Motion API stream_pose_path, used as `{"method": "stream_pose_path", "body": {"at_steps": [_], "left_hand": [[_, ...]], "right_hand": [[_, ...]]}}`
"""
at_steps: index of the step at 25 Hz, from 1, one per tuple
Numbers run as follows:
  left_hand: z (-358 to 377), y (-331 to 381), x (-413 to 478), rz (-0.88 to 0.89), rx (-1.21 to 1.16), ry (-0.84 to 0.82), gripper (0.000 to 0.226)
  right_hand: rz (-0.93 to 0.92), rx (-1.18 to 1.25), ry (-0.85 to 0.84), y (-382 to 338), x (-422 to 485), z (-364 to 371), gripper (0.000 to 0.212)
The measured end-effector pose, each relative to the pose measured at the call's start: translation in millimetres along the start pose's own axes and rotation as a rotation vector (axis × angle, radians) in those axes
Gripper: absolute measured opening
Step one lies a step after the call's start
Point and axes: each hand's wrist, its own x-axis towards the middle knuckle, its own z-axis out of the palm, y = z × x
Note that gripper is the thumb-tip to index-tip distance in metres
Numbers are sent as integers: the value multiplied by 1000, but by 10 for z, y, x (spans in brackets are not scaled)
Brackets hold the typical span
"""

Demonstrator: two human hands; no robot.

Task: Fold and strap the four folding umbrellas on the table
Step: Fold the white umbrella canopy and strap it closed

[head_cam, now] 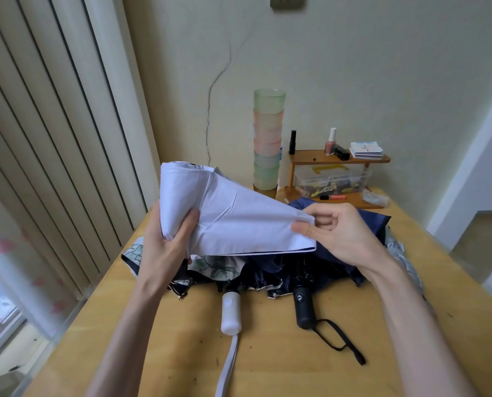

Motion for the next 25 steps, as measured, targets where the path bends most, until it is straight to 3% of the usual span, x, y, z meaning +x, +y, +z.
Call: {"method": "stream_pose_path", "body": {"at_steps": [3,9,12,16,21,25], "left_hand": [[11,22,-2,0,-3,41,18],[59,47,-8,-29,-44,113,28],[56,39,-17,-14,-32,84,36],[60,106,-40,36,-8,54,32],[-3,94,-14,62,5,20,37],[-6,63,-20,51,0,0,42]], "right_hand": [[27,59,33,-22,1,-8,31],[31,162,42,-25,-12,-42,60],[18,155,54,-65,-13,-22,52],[-6,-1,83,-57,-11,-58,13],[59,-200,-131,12,-31,-167,18],[134,-224,-148,85,-5,-82,9]]}}
